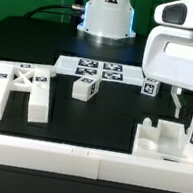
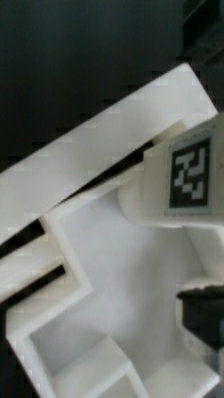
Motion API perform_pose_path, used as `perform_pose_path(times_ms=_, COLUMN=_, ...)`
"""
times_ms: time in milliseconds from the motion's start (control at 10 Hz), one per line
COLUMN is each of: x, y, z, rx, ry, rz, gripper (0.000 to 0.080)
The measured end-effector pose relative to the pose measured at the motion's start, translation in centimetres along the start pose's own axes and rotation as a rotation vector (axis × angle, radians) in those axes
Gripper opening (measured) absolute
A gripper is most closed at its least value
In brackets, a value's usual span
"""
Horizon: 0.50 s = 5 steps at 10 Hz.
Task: Assemble chair
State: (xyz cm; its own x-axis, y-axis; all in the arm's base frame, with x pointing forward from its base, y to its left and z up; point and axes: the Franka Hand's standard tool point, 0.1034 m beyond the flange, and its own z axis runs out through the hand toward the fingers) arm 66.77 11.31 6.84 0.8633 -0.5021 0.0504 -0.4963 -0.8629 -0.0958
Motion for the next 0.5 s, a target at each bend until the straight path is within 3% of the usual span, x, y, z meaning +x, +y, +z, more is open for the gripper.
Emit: perform_pose_path(times_ms=500, x=0.41, y=0.42, z=0.00, rx=-0.002, ry=0.002, rz=-0.498, gripper=0.0649)
